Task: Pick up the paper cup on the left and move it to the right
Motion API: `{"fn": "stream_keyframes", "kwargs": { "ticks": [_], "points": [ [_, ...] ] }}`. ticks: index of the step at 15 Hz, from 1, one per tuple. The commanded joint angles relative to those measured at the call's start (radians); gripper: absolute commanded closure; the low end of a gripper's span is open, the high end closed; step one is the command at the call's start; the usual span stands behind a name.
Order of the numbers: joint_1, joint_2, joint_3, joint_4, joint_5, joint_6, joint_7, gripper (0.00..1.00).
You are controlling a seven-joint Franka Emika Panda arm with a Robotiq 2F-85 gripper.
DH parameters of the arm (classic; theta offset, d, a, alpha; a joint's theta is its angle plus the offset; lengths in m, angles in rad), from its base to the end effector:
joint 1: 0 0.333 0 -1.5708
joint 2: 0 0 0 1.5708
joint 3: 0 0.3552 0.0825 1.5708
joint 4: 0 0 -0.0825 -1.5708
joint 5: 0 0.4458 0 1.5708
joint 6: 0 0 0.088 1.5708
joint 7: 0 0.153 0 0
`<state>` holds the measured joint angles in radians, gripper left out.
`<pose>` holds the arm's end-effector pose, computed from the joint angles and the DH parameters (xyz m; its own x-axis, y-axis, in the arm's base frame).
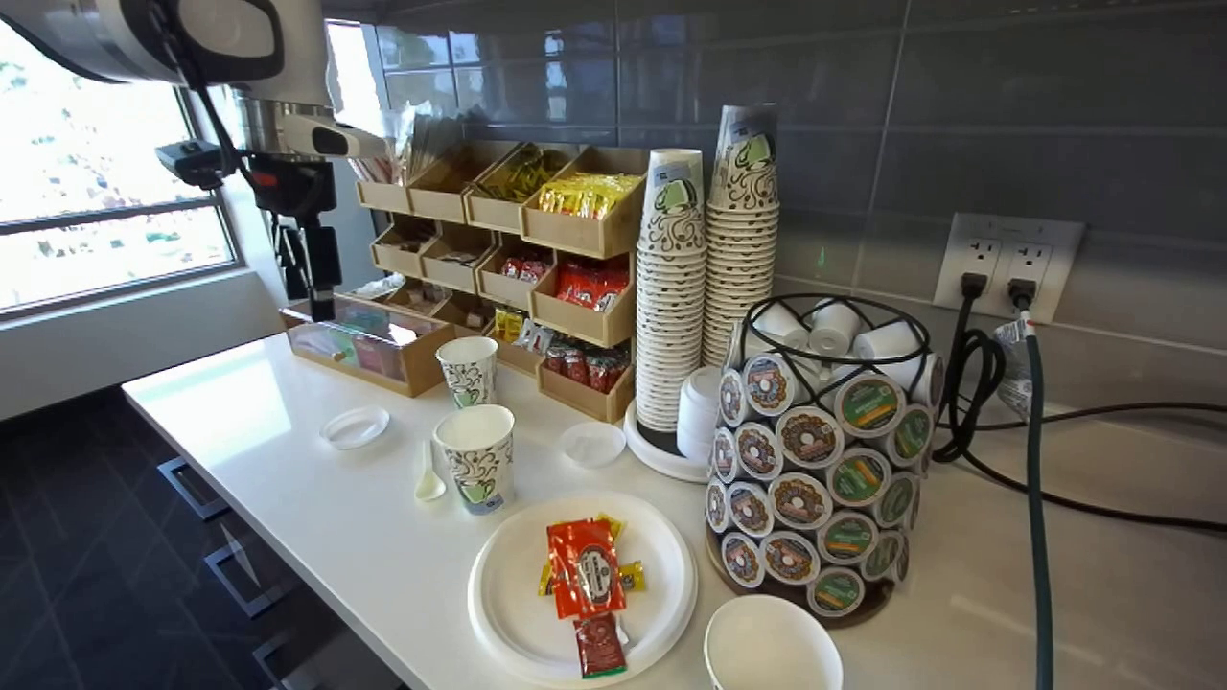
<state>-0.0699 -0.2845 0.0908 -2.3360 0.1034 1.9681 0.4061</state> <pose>0.4879 0.0213 0.4040 0.9030 -0.4169 -0.1044 -0.4216 -0.9064 -0.0271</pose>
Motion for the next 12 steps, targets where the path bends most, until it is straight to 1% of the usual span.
{"fn": "stream_keyframes", "kwargs": {
  "ticks": [1,6,8,10,11,12],
  "points": [
    [0.022,0.150,-0.005,0.111,-0.044,0.062,-0.016,0.00],
    [0.041,0.294,-0.016,0.222,-0.180,0.137,-0.015,0.00],
    [0.048,0.339,-0.026,0.259,-0.175,0.157,-0.014,0.00],
    [0.057,0.373,-0.034,0.280,-0.195,0.196,-0.005,0.00],
    [0.059,0.327,-0.037,0.244,-0.168,0.173,-0.008,0.00],
    [0.061,0.344,-0.040,0.256,-0.172,0.184,-0.008,0.00]
  ]
}}
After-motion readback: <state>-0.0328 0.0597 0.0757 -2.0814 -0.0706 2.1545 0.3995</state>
